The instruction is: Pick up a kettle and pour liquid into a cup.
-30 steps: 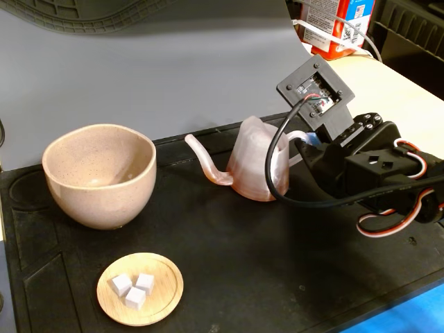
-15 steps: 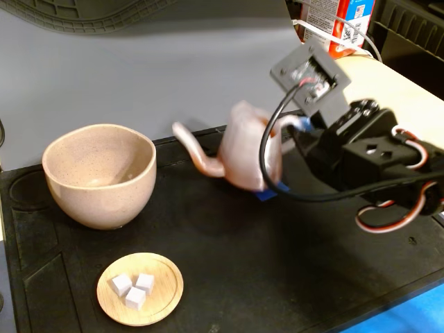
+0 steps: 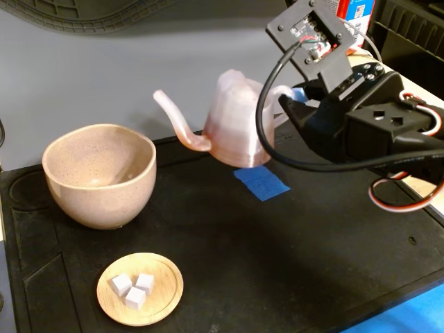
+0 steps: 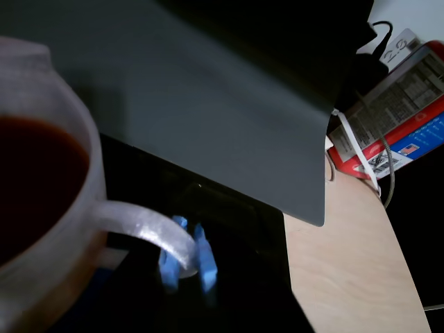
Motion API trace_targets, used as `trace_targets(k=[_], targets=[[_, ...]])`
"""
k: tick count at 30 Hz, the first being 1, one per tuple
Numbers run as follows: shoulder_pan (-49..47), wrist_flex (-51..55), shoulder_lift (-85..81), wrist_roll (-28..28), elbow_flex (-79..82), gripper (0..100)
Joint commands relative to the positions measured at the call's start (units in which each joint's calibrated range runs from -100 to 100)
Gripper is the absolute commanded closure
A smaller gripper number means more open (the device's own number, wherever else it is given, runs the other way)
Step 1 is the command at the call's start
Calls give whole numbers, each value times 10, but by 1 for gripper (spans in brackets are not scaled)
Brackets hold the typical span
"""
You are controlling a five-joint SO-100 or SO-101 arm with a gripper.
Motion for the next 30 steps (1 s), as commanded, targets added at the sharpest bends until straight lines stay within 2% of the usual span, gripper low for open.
trace_targets(k=[1,4,6,12,18,20,27,30], targets=[[-4,1,-37,0,-36,99],[-16,3,-33,0,-64,99],[-17,55,-37,1,-101,99],[-21,57,-30,2,-129,99],[-22,56,-33,20,-130,99],[-22,56,-36,54,-130,99],[-42,57,-27,60,-161,99],[-43,57,-27,89,-161,99]])
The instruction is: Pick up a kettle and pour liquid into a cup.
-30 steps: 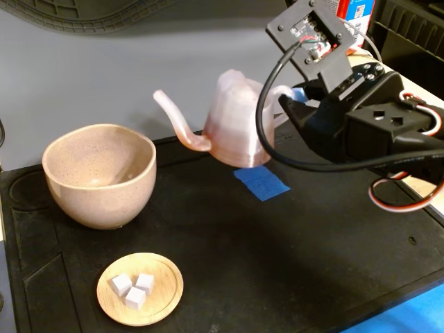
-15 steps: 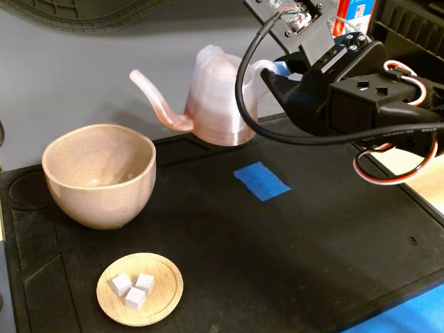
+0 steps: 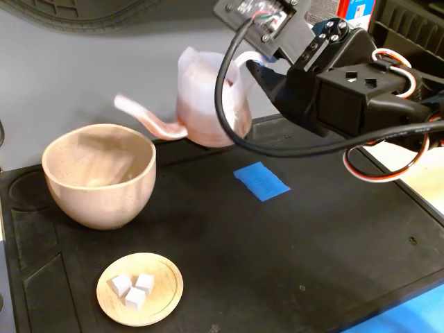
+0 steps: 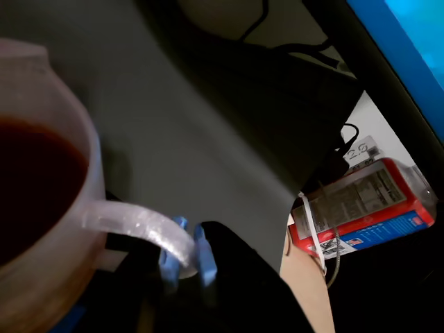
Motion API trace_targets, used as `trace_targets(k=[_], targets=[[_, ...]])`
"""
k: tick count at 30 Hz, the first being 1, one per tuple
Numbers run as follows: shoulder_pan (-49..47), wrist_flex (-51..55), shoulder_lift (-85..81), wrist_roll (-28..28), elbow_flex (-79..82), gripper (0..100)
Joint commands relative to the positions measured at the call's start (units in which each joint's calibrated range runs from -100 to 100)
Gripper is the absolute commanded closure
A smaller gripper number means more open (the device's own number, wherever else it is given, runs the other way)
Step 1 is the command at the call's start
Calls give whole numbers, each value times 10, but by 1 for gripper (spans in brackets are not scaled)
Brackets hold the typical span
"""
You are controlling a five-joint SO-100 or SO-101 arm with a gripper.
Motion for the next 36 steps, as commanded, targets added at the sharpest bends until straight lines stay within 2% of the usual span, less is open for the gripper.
trace_targets(k=[1,3,5,7,12,17,19,36], targets=[[-2,0,-27,20,-42,99],[-2,0,-28,72,-44,99],[-2,0,-28,87,-57,99],[-2,0,-28,124,-78,99],[-1,0,-23,128,-79,99],[-12,0,39,134,-161,99],[-10,0,40,156,-162,99],[-12,0,41,158,-161,99]])
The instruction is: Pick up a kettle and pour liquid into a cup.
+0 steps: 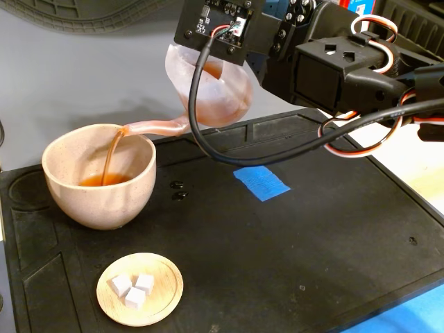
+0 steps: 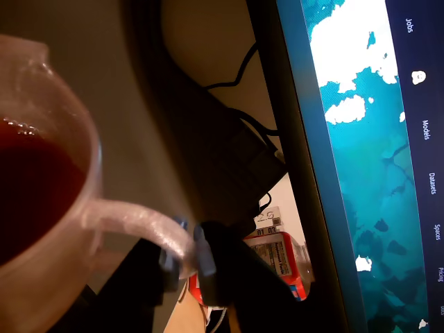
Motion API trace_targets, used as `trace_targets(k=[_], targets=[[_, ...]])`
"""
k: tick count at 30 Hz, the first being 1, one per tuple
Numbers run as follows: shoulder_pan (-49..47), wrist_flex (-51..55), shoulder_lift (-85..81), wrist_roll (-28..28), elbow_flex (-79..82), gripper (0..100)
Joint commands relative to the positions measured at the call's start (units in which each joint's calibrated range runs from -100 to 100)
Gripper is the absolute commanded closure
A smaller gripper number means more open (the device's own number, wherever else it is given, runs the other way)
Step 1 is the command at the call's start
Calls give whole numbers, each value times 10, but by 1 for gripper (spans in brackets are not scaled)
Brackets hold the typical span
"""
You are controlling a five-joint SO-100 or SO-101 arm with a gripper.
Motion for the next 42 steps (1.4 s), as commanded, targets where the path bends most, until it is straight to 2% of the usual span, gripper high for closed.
trace_targets(k=[1,20,22,23,26,29,32,36,42], targets=[[1,0,-10,1,-46,99],[6,0,-10,-4,-37,99],[6,0,-9,-56,-36,99],[7,1,-9,-58,-36,99],[19,1,-13,-122,1,99],[34,0,-17,-133,30,99],[37,-8,-40,-192,69,99],[71,-8,-121,-236,189,99],[71,-9,-130,-267,252,99]])
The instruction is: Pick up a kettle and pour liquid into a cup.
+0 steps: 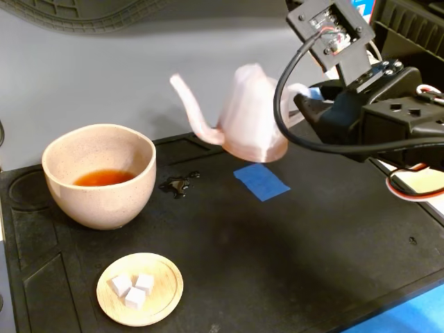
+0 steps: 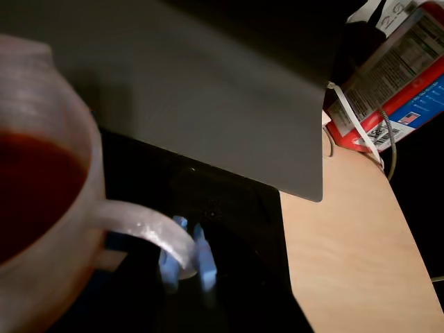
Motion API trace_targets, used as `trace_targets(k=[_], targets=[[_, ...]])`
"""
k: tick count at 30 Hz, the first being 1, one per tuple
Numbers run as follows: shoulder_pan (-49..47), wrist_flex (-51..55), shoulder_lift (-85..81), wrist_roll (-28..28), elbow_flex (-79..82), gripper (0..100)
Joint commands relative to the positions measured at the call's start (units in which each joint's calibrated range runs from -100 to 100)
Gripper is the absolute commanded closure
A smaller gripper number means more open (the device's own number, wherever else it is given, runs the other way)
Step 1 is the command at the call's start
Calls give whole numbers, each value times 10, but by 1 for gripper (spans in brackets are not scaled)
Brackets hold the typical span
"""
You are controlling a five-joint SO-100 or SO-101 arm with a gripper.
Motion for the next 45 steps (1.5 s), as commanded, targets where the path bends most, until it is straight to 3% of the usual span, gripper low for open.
trace_targets(k=[1,7,17,21,45], targets=[[1,-9,-24,-7,2,99],[16,-117,82,-3,1,99],[27,-117,131,30,-24,99],[27,-180,196,30,-36,99],[41,-180,205,74,-51,99]])
